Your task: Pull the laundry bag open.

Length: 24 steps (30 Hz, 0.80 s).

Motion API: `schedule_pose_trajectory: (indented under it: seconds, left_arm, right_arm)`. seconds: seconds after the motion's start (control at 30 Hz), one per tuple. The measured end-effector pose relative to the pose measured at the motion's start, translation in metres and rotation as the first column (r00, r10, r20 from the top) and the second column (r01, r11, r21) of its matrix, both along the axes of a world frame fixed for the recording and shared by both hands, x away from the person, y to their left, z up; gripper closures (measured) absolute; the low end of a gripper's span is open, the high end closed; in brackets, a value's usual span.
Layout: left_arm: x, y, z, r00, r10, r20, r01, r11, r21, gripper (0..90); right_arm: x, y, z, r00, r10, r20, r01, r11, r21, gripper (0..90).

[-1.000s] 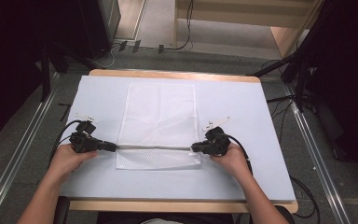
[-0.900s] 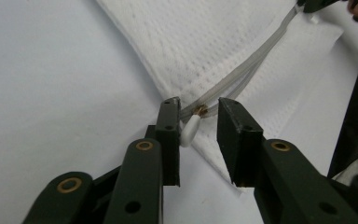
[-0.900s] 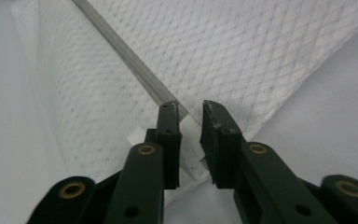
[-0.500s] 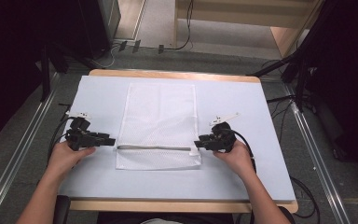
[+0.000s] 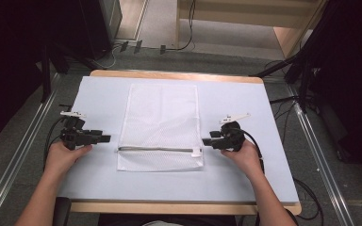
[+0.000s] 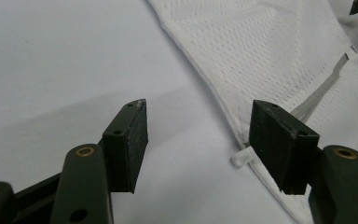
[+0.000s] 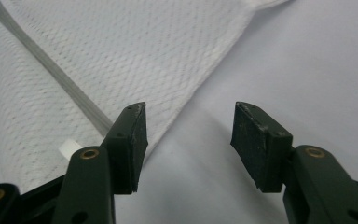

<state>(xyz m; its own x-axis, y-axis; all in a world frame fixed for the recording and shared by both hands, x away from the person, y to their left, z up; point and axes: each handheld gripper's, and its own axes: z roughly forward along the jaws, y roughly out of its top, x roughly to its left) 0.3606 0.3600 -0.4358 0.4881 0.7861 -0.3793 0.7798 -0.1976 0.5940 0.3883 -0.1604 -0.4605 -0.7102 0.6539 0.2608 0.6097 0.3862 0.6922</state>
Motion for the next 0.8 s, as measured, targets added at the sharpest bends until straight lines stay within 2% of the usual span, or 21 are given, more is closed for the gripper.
schedule_pose_trajectory:
  seconds: [0.3, 0.63, 0.8]
  left_arm:
    - [0.002, 0.004, -0.002, 0.9996, 0.026, -0.013, -0.026, 0.9996, -0.008, 36.8]
    - [0.003, 0.003, -0.003, 0.9993, 0.033, -0.016, -0.033, 0.9994, -0.006, 34.8]
    - [0.003, 0.003, -0.003, 0.9991, 0.042, -0.005, -0.042, 0.9991, 0.005, 33.8]
  right_arm:
    - [0.006, -0.016, -0.002, 0.9961, -0.088, 0.008, 0.088, 0.9961, 0.000, 39.5]
    - [0.006, -0.015, -0.004, 0.9960, -0.089, 0.011, 0.089, 0.9960, -0.011, 37.7]
    - [0.007, -0.015, -0.006, 0.9959, -0.089, 0.011, 0.090, 0.9958, -0.021, 37.2]
